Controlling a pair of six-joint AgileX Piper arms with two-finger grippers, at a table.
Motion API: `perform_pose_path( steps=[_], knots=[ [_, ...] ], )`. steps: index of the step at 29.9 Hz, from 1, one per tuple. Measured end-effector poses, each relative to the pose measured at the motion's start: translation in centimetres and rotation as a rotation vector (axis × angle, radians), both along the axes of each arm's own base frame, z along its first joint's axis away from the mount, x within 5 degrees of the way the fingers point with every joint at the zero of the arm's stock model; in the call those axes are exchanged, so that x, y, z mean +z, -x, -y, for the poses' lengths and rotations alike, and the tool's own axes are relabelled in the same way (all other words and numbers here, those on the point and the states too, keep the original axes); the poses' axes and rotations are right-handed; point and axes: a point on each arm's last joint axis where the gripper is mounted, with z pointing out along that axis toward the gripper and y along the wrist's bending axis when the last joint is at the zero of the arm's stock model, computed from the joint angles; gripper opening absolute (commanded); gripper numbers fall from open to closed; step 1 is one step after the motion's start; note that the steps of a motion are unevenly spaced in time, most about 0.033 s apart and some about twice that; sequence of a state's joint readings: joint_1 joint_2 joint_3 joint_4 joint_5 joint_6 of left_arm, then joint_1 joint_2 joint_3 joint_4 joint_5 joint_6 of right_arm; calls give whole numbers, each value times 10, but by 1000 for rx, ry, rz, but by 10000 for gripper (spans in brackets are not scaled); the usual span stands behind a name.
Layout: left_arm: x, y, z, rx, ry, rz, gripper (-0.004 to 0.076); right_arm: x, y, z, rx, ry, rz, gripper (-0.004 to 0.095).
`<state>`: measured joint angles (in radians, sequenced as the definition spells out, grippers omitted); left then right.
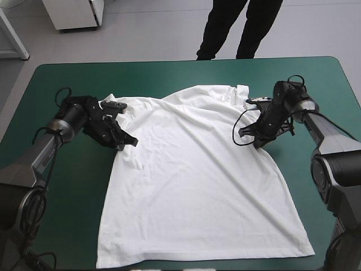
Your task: Fold the cloth
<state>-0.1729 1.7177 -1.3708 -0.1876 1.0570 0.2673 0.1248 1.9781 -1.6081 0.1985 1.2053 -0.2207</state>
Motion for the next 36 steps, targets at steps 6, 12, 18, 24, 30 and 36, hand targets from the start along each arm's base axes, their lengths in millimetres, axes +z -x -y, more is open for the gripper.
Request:
perform_pose_path(
  steps=[6,12,18,24,30,36],
  knots=[
    [98,26,-8,-11,-5,231,-6,98,19,6,-13,-17,261,-17],
    [185,69,-16,-13,27,472,-7,186,55,24,-73,-43,503,-17],
    [236,110,-23,-12,50,633,-7,240,96,37,-102,-49,672,-17],
    [291,163,-37,15,38,872,-7,282,138,47,-140,-10,828,-17],
    [320,198,-44,33,51,1031,-7,323,179,48,-142,-38,986,-17],
    [324,199,-45,29,52,1056,-7,356,206,45,-131,-110,1140,-17]
  ],
)
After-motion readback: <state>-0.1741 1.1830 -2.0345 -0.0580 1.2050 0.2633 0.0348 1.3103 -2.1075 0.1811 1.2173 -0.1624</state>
